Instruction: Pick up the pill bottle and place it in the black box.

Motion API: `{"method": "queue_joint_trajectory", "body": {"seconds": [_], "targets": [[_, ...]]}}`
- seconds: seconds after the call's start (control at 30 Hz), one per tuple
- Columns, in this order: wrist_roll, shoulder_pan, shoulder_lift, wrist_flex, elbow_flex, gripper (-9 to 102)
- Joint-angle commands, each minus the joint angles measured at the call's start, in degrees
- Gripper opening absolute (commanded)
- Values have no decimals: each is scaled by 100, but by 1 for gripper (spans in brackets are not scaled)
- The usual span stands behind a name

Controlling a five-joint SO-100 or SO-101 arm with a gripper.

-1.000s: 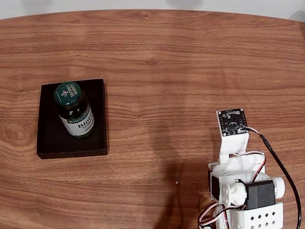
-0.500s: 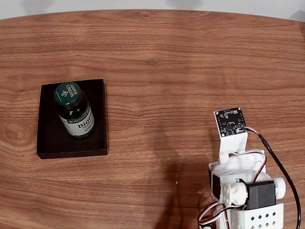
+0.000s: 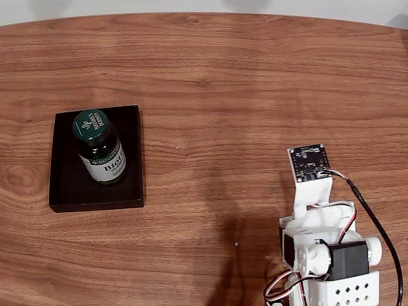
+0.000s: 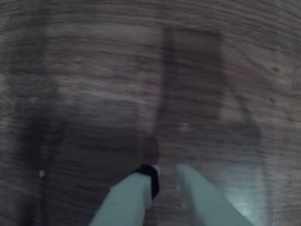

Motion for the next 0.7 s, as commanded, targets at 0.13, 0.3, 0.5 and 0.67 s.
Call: {"method": "queue_joint_trajectory", "body": {"seconds": [0.13, 0.3, 0.5, 0.67], "targets": [[-1441, -35, -35, 773, -62, 0], [-1450, -35, -35, 773, -62, 0], [-1450, -35, -35, 773, -62, 0], [-1450, -35, -35, 773, -62, 0]]}}
